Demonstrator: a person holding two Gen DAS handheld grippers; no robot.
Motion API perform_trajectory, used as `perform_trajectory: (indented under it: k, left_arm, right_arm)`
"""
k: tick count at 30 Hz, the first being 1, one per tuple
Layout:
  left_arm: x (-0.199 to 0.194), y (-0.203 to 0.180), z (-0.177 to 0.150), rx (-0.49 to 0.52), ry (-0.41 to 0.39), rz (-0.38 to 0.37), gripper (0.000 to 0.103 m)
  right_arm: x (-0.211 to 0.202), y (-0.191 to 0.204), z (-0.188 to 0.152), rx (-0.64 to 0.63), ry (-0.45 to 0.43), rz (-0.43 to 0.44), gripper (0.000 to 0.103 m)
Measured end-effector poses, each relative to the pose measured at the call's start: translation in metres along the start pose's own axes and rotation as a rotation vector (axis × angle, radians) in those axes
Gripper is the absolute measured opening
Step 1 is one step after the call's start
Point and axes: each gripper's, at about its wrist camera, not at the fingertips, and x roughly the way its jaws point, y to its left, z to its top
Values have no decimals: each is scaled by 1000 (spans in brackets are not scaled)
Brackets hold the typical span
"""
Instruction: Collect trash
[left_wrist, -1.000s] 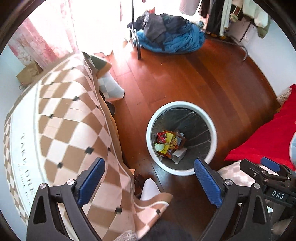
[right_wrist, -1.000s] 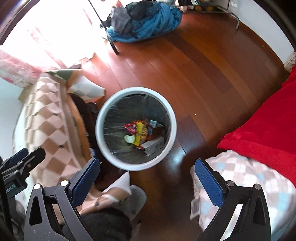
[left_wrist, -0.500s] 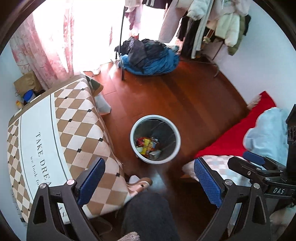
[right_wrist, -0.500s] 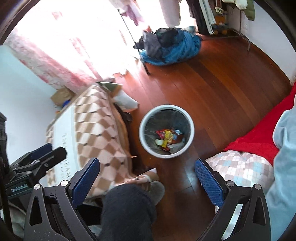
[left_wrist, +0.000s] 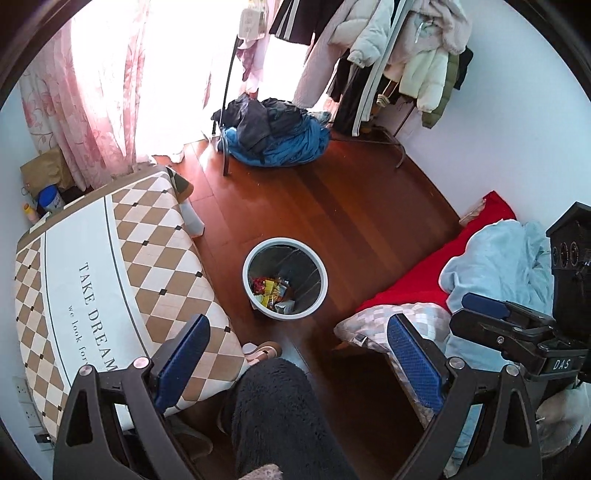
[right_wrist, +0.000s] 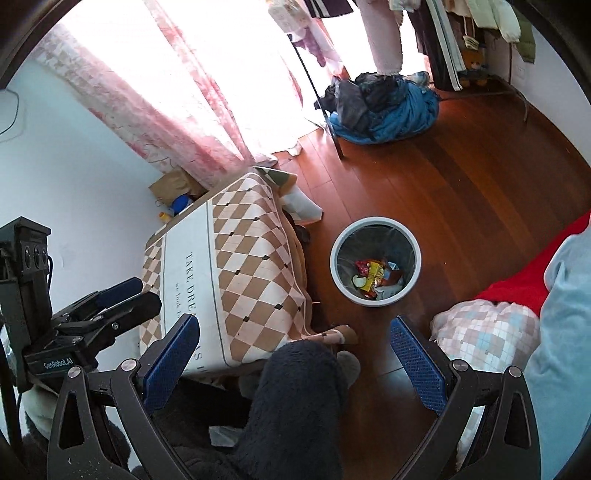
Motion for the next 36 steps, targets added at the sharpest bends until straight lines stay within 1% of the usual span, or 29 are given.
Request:
perform_trajectory:
  k: [5, 12, 15, 24, 26, 27, 36]
  left_arm:
    - [-11, 1, -2, -4, -5, -10, 98]
    - [-13, 1, -3, -15, 4, -23, 98]
    - [-13, 1, -3, -13, 4, -25, 98]
    - [-10, 1, 0, -30, 8, -3, 98]
    - [-9, 2, 1, -31, 8, 9, 101]
    - [-8, 2, 1, -33, 11, 9, 103]
    - [-3, -1, 1, -28, 19, 8, 103]
  right_arm:
    - [-7, 7, 2, -10, 0, 2, 103]
    - [-7, 11, 3, -18, 8, -3, 103]
    - [-7, 11, 2, -22, 5, -18, 103]
    - [-7, 8, 4, -25, 10, -33, 103]
    - [-6, 6, 6, -26, 15, -35, 103]
    - [-5, 5, 6, -26, 17, -37, 103]
    - [1, 5, 8, -26, 30, -46, 103]
